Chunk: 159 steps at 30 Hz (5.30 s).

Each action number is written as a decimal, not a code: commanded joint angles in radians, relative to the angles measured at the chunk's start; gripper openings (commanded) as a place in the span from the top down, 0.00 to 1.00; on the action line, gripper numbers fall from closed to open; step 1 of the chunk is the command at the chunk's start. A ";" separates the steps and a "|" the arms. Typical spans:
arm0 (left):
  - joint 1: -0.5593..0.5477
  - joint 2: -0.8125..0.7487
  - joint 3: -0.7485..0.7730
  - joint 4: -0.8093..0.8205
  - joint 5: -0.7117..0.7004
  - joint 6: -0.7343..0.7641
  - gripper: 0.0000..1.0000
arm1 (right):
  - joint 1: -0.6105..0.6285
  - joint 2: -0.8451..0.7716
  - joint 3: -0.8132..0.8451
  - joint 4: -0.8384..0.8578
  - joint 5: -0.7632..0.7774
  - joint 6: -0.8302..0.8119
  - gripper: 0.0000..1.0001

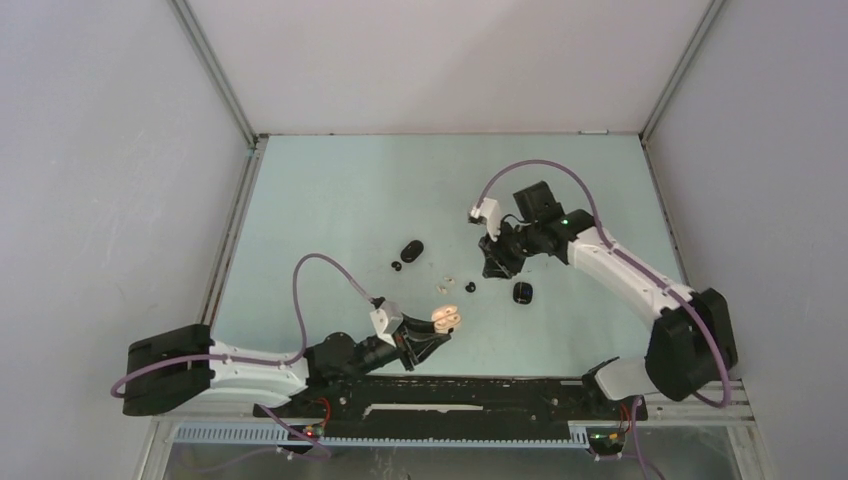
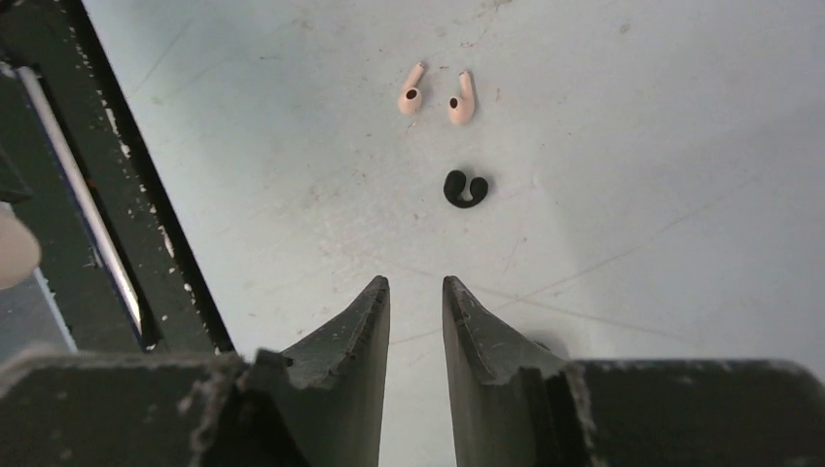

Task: Insert the wireless bluetooth earbuds into the charging case
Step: Pick up the earbud from the center of the board.

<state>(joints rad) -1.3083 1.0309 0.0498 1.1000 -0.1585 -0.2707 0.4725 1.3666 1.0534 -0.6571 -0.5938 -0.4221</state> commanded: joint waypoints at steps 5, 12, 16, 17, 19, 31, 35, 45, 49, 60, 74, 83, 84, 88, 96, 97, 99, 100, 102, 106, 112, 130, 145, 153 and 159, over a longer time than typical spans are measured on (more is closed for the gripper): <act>0.004 -0.099 -0.066 -0.089 -0.088 -0.023 1.00 | 0.113 0.267 0.147 0.101 0.144 0.090 0.73; 0.005 -0.177 -0.107 -0.126 -0.101 -0.042 1.00 | 0.167 0.464 0.293 0.096 0.208 0.167 0.63; 0.005 -0.222 -0.113 -0.163 -0.102 -0.042 1.00 | 0.208 0.522 0.340 0.083 0.240 0.163 0.56; 0.005 -0.229 -0.113 -0.170 -0.102 -0.041 1.00 | 0.213 0.531 0.345 0.079 0.242 0.165 0.53; 0.005 -0.234 -0.112 -0.179 -0.102 -0.041 1.00 | 0.219 0.544 0.349 0.079 0.242 0.171 0.51; 0.003 -0.210 -0.093 -0.181 -0.083 -0.051 1.00 | 0.245 0.529 0.345 0.095 0.252 0.062 0.65; 0.003 -0.216 -0.091 -0.188 -0.082 -0.053 1.00 | 0.228 0.527 0.354 0.101 0.252 0.072 0.66; 0.003 -0.196 -0.075 -0.196 -0.074 -0.059 1.00 | 0.263 0.603 0.399 0.064 0.348 0.118 0.62; 0.003 -0.190 -0.073 -0.197 -0.070 -0.061 1.00 | 0.261 0.619 0.398 0.058 0.360 0.123 0.62; 0.003 -0.183 -0.067 -0.200 -0.067 -0.058 1.00 | 0.236 0.635 0.389 0.029 0.371 0.133 0.63; 0.004 -0.164 -0.062 -0.200 -0.062 -0.064 1.00 | 0.165 0.620 0.356 0.010 0.335 0.134 0.68; 0.003 -0.163 -0.062 -0.200 -0.061 -0.068 1.00 | 0.163 0.615 0.343 -0.006 0.325 0.130 0.69; 0.004 -0.163 -0.062 -0.200 -0.061 -0.068 1.00 | 0.162 0.612 0.339 -0.008 0.324 0.130 0.69; 0.002 -0.163 -0.066 -0.200 -0.062 -0.071 1.00 | 0.150 0.580 0.331 0.019 0.316 0.132 0.72; 0.002 -0.159 -0.061 -0.200 -0.061 -0.071 1.00 | 0.137 0.556 0.334 0.056 0.316 0.141 0.71; 0.002 -0.157 -0.060 -0.200 -0.061 -0.071 1.00 | 0.138 0.556 0.336 0.057 0.313 0.143 0.71; 0.002 -0.153 -0.058 -0.200 -0.057 -0.071 1.00 | 0.134 0.558 0.346 0.055 0.307 0.152 0.71; 0.002 -0.149 -0.057 -0.200 -0.057 -0.071 1.00 | 0.134 0.560 0.352 0.054 0.307 0.158 0.71; 0.002 -0.141 -0.057 -0.200 -0.054 -0.071 1.00 | 0.126 0.570 0.366 0.048 0.295 0.170 0.71; -0.001 -0.129 -0.034 -0.200 -0.049 -0.073 1.00 | 0.124 0.595 0.385 0.042 0.288 0.175 0.71; -0.006 -0.127 -0.026 -0.200 -0.053 -0.076 1.00 | 0.128 0.611 0.386 0.044 0.298 0.176 0.71; -0.012 -0.126 -0.028 -0.200 -0.060 -0.078 1.00 | 0.168 0.650 0.386 0.053 0.359 0.162 0.77; -0.013 -0.123 -0.027 -0.200 -0.055 -0.070 1.00 | 0.181 0.625 0.336 0.022 0.377 0.151 0.70; -0.013 -0.146 -0.044 -0.201 -0.063 -0.072 1.00 | 0.179 0.573 0.279 0.036 0.394 0.152 0.62; -0.013 -0.135 -0.039 -0.200 -0.061 -0.071 1.00 | 0.174 0.569 0.268 0.040 0.400 0.151 0.60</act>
<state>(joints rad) -1.3163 0.8974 0.0113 0.8650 -0.2214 -0.3405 0.6510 1.9686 1.3338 -0.6178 -0.2119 -0.2626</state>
